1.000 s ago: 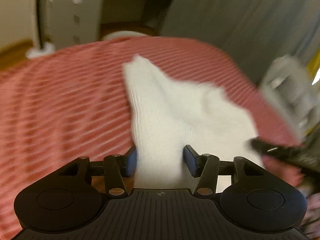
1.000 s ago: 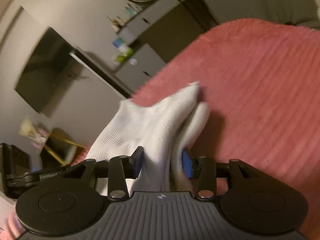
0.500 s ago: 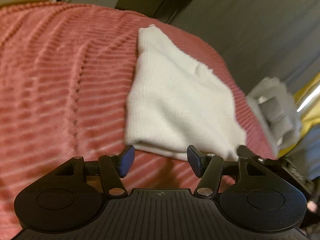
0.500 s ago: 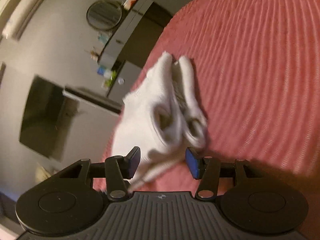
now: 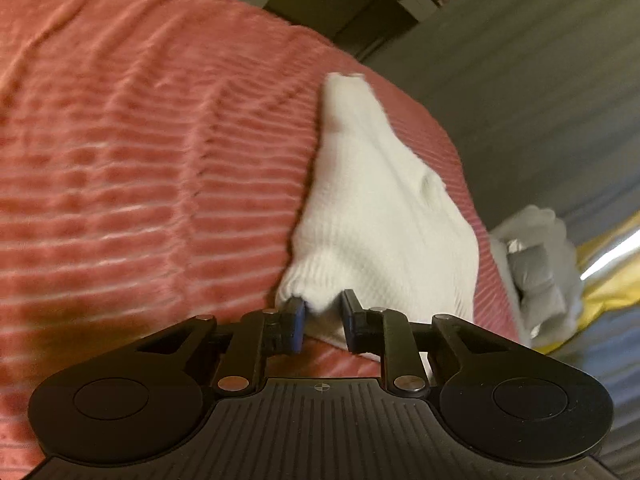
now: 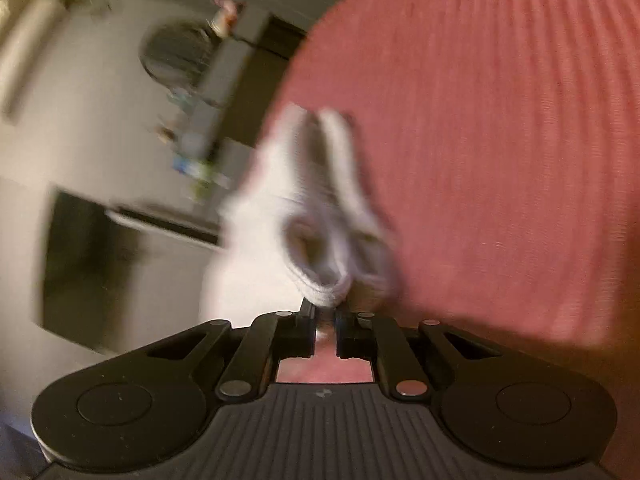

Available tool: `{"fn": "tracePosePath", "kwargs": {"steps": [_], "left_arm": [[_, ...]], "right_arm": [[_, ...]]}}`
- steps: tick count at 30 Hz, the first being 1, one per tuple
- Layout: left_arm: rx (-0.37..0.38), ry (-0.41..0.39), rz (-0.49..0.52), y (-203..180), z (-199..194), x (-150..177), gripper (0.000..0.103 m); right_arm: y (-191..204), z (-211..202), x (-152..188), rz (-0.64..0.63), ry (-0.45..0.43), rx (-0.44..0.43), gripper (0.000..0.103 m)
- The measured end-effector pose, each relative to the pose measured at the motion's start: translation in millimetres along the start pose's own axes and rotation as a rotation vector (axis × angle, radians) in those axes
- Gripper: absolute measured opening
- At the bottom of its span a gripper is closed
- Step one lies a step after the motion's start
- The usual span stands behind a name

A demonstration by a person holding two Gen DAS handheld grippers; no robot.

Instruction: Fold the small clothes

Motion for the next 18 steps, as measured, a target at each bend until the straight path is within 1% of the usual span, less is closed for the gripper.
{"fn": "tracePosePath", "kwargs": {"steps": [1,2,3,4,5,6,7,8,9,10,12,13,14,15,16,17,18], "left_arm": [[-0.008,0.006,0.020,0.5,-2.3,0.1,0.023],[-0.027,0.009,0.057,-1.0,-5.1,0.2,0.023],[-0.060,0.008,0.097,-3.4,-9.5,0.9,0.023],[-0.112,-0.015,0.136,-6.3,-16.2,0.5,0.026],[-0.155,-0.046,0.173,-8.9,-22.4,-1.4,0.036],[-0.186,-0.080,0.211,-14.9,-29.2,-3.7,0.040],[-0.204,-0.106,0.244,-22.9,-33.7,-6.4,0.042],[-0.214,-0.118,0.274,-32.7,-34.6,-8.8,0.046],[-0.219,-0.120,0.303,-42.7,-33.1,-9.8,0.051],[-0.230,-0.121,0.335,-53.9,-28.3,-11.2,0.054],[-0.286,-0.119,0.387,-68.6,-13.1,-16.9,0.055],[-0.327,-0.122,0.403,-70.5,-5.7,-20.0,0.055],[-0.383,-0.108,0.417,-68.5,3.3,-22.9,0.055],[-0.443,-0.065,0.426,-63.1,15.5,-24.5,0.058],[-0.457,-0.037,0.427,-56.9,22.7,-24.0,0.058],[-0.465,-0.019,0.430,-52.1,28.7,-23.5,0.063],[-0.477,-0.015,0.442,-48.6,31.5,-22.5,0.071]], "right_arm": [[-1.9,0.7,3.2,-0.053,0.012,0.055,0.011],[0.7,-2.3,4.3,-0.098,0.018,0.075,0.016],[4.9,-6.8,2.7,-0.122,0.018,0.089,0.019],[9.2,-12.9,-1.1,-0.153,0.009,0.115,0.024],[17.0,-21.9,-6.9,-0.209,-0.031,0.154,0.025],[26.8,-29.8,-12.3,-0.270,-0.073,0.199,0.025],[36.4,-35.1,-17.6,-0.324,-0.105,0.241,0.025],[49.8,-39.9,-21.7,-0.384,-0.147,0.282,0.025],[61.5,-40.9,-25.7,-0.431,-0.171,0.299,0.025],[73.7,-38.3,-27.3,-0.478,-0.179,0.301,0.025],[94.7,-22.6,-26.5,-0.557,-0.154,0.299,0.025],[101.9,-12.5,-25.2,-0.591,-0.132,0.303,0.025],[107.6,-0.8,-23.7,-0.636,-0.112,0.321,0.024],[109.7,8.9,-22.8,-0.676,-0.099,0.354,0.024],[108.2,15.1,-22.0,-0.711,-0.083,0.386,0.023],[103.4,24.8,-22.5,-0.735,-0.054,0.438,0.021],[94.9,33.9,-23.1,-0.742,-0.019,0.489,0.020]]}}
Point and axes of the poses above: each gripper's, at about its wrist camera, not at the fingertips, and z roughly the way its jaws point, y to its left, x to its underside, the point moved 8 cm from there along z, roughly the way its jaws point, and after that the axes turned 12 degrees about y, right-handed, at the moved point
